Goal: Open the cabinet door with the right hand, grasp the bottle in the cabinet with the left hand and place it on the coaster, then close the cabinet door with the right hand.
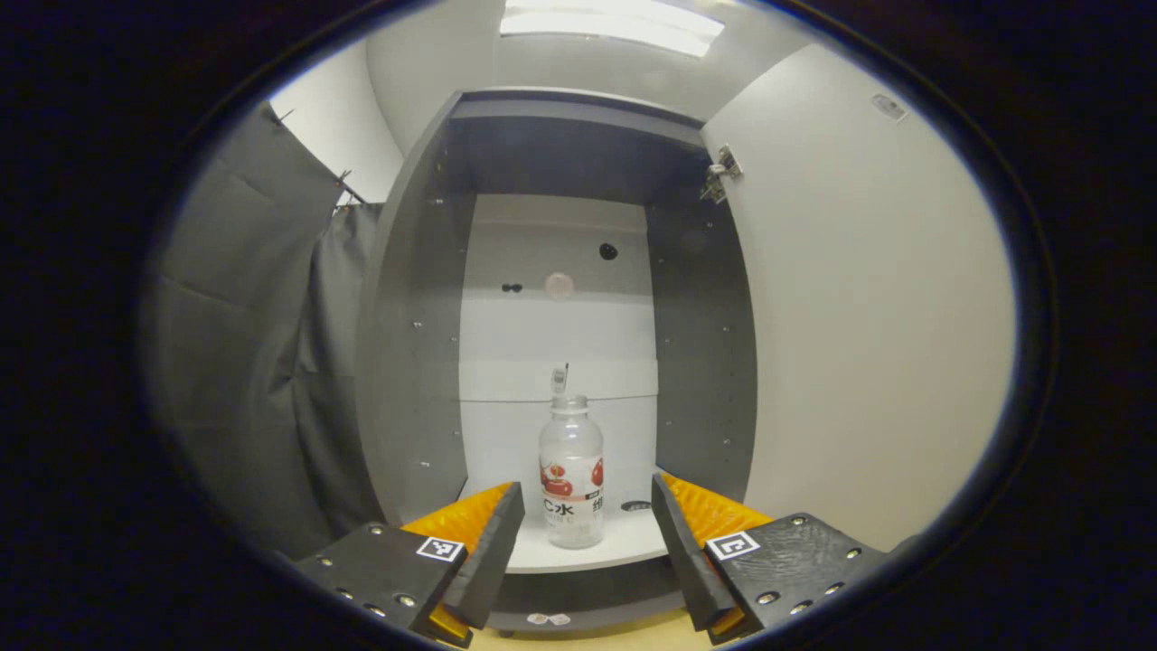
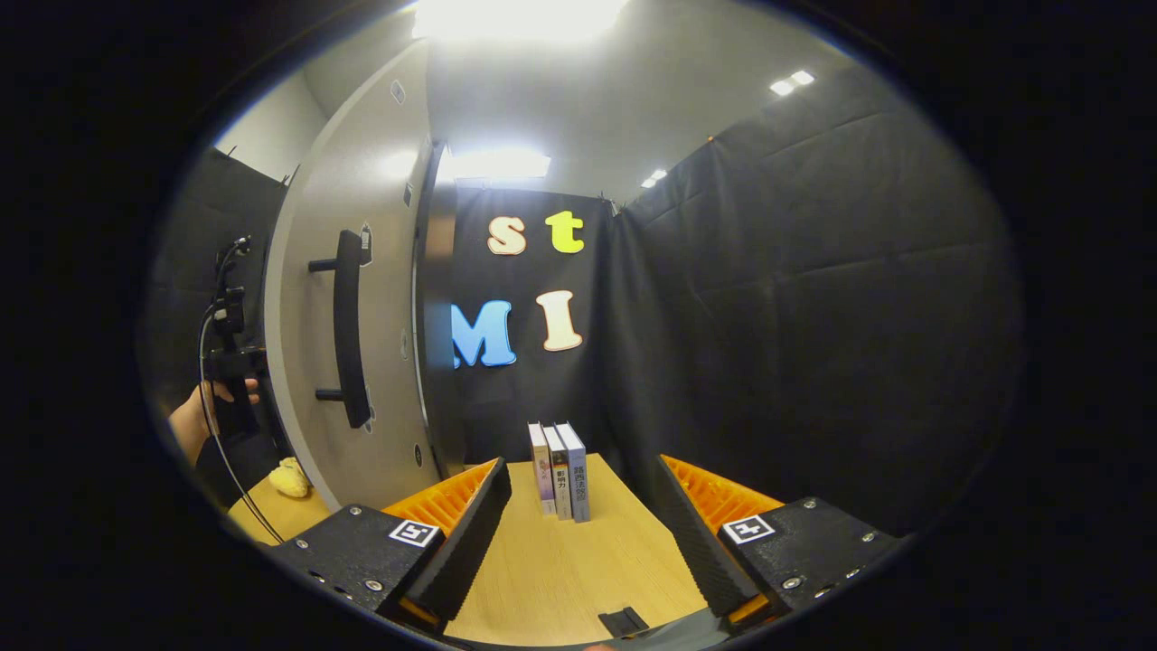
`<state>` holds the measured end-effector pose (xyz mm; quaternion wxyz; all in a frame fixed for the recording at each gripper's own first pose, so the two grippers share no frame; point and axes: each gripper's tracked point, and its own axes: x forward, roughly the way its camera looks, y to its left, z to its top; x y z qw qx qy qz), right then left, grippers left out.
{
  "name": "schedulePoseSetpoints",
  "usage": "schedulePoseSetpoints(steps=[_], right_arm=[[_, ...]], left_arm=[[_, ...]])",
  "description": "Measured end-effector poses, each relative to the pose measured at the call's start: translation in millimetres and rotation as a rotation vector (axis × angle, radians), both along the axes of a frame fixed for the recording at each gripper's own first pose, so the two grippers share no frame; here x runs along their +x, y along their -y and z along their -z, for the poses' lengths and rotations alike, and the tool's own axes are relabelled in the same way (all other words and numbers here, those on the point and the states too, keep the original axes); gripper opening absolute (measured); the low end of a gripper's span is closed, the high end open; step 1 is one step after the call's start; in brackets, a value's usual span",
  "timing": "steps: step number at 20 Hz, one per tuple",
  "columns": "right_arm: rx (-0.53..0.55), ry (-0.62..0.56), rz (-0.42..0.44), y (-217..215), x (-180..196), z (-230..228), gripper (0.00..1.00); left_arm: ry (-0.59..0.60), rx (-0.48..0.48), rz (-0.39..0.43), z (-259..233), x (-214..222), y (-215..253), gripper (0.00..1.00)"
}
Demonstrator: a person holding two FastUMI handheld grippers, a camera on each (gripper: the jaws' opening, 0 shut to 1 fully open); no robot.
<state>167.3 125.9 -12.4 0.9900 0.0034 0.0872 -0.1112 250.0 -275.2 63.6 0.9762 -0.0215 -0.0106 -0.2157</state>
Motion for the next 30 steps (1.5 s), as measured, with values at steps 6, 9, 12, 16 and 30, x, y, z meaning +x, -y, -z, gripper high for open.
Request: schedulePoseSetpoints(steps=[6,9,12,16,30], right_arm=[[-0.022,-0.037,0.063,-4.0,12.3,15.1,0.98],[-0.012,-0.05,0.066,-11.0,20.4,22.6,0.98],[-0.015,-0.065,0.072,-13.2,24.4,28.7,0.98],[-0.028,-0.065,0.073,-14.3,30.5,32.5,0.96],[0.037,-0.025,-0.047,-12.5,31.2,28.2,0.98]], left_arm=[[-0.019,0.027,0.023,31.7,58.8,19.5,0.82],[-0.037,0.037,0.029,47.0,80.8,28.9,0.82],[-0.064,0.049,0.012,58.4,95.7,30.8,0.81],[-0.067,0.047,-0.012,62.3,105.0,31.2,0.72],[0.029,0.01,-0.035,20.7,37.9,1.8,0.67]])
